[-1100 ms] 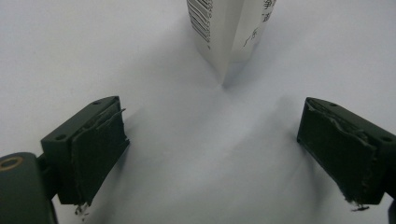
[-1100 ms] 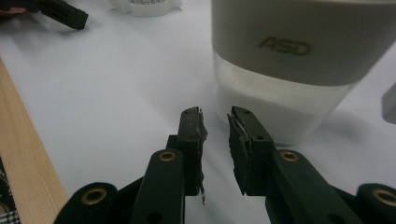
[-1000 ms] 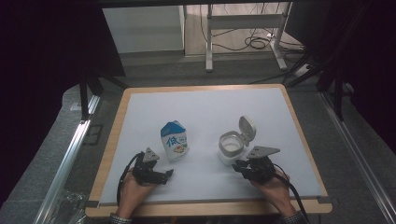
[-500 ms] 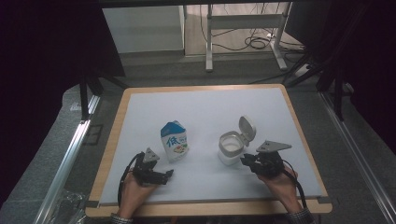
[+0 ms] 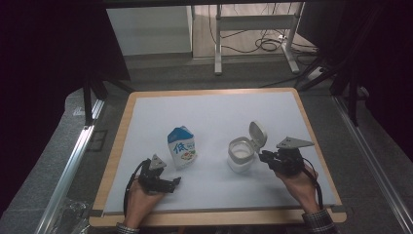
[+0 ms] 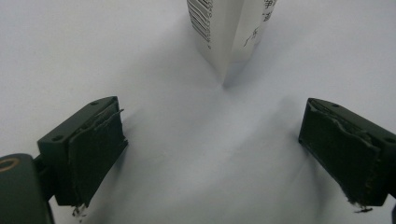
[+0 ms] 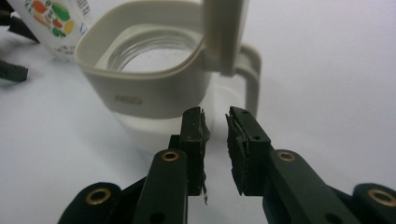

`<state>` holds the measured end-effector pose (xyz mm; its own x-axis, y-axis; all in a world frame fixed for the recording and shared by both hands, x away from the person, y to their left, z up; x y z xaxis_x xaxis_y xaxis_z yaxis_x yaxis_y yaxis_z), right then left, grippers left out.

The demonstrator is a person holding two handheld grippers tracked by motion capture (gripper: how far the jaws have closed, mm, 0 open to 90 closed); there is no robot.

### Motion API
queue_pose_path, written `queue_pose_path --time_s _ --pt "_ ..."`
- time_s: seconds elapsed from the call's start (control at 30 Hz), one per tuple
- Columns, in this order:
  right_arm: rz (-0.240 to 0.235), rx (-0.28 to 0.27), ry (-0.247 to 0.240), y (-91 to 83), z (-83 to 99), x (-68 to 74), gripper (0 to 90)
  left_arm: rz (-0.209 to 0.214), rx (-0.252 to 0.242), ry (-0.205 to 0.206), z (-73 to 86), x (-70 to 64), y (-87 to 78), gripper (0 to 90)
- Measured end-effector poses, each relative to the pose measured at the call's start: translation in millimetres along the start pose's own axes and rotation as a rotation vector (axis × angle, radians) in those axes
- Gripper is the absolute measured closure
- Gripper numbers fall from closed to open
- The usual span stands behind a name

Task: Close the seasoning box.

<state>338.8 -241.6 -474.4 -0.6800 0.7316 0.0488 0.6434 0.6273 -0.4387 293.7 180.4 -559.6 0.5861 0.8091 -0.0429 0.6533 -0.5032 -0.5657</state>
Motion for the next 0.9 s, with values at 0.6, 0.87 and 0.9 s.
queue_pose_path --time_s 0.6,0.87,0.9 --pt "0.024 -0.028 0.018 -1.7 -24.2 -21.0 89.4 0.001 0.000 -0.001 0.0 0.1 0.0 6.2" --pt "0.028 -0.051 0.000 -1.8 -38.6 -21.9 89.3 0.001 -0.001 0.002 0.0 0.3 0.0 6.3" --pt "0.026 -0.055 0.001 -1.8 -39.6 -21.7 89.3 0.001 -0.001 0.002 0.0 0.3 0.0 6.2"
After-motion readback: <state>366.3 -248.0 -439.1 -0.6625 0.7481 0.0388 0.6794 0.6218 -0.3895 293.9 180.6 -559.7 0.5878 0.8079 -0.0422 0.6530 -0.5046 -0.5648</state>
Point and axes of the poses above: each handheld gripper's, and its own axes: y roughly forward along the jaws, z roughly out of its underside, x roughly to its left, the point moved 1 cm from there along y, roughly forward along the jaws, and after that the axes turned 11 degrees about -x, right-handed, at the moved point
